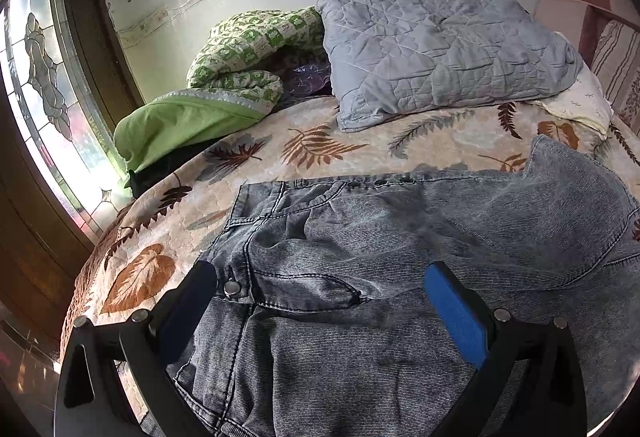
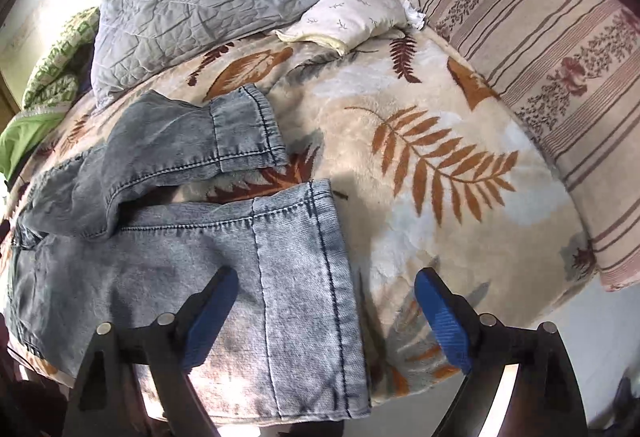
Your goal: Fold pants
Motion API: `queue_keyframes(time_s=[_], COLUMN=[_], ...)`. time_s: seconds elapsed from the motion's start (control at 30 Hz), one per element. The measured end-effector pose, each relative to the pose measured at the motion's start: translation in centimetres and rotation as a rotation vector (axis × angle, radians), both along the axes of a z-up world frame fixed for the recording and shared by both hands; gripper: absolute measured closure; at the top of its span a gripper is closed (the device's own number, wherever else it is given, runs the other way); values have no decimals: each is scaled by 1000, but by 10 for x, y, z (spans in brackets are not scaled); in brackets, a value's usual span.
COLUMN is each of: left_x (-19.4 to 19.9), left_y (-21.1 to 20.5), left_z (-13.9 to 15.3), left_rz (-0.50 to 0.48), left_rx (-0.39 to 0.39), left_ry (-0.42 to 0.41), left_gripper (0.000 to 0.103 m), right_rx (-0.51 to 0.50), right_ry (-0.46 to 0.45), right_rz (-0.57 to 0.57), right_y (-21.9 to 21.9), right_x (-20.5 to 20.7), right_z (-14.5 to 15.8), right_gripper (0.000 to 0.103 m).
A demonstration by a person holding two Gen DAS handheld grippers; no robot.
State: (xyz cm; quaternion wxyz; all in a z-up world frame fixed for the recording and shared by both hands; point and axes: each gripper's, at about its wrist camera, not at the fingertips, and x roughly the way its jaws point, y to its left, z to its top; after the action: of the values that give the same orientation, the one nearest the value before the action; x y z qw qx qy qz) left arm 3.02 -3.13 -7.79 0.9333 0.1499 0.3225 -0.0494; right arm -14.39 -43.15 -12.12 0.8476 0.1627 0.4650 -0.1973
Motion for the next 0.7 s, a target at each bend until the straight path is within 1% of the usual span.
queue_keyframes(time_s=[0.03, 0.07, 0.1, 0.17, 0.27, 0.3, 0.37, 0.5, 0.53, 0.57, 0.6, 0.63, 0.7], left_x=[3, 6, 11, 21, 37, 42, 53, 87, 101, 117, 132, 144, 164], left_y=[3, 6, 10, 21, 41, 48, 62, 89, 95, 102, 111, 121, 141], left_z=[0, -1, -1, -1, -4, -5, -6, -7, -7, -9, -10, -12, -12], left_rz=[13, 28, 45, 85, 139, 157, 196, 272, 283, 294, 308, 328, 388], left_rx=[-3, -4, -5, -18, -47, -54, -58, -28, -21, -21, -36, -78, -193], left_ry=[8, 15, 22, 42, 89, 98, 101, 87, 92, 125, 177, 224, 277], left_gripper=[0, 0, 0, 0, 0, 0, 0, 0, 0, 0, 0, 0, 0], right_rx=[2, 9, 39, 96, 92, 110, 150, 147, 149, 166, 193, 222, 248], right_ry=[15, 23, 9, -62, -124, -138, -141, -110, -105, -111, -127, -148, -166], right_rz=[-9, -24, -23, 16, 32, 38, 38, 31, 26, 14, 0, -14, -28], right_y=[-3, -6, -8, -7, -5, -8, -15, -22, -24, -27, -29, -31, -32], right_x=[8, 16, 25, 46, 81, 94, 119, 163, 171, 177, 181, 184, 192], right_z=[-4, -7, -5, 9, 33, 36, 38, 31, 28, 26, 24, 22, 18], right_gripper=[21, 27, 27, 27, 27, 27, 27, 27, 27, 27, 27, 27, 27])
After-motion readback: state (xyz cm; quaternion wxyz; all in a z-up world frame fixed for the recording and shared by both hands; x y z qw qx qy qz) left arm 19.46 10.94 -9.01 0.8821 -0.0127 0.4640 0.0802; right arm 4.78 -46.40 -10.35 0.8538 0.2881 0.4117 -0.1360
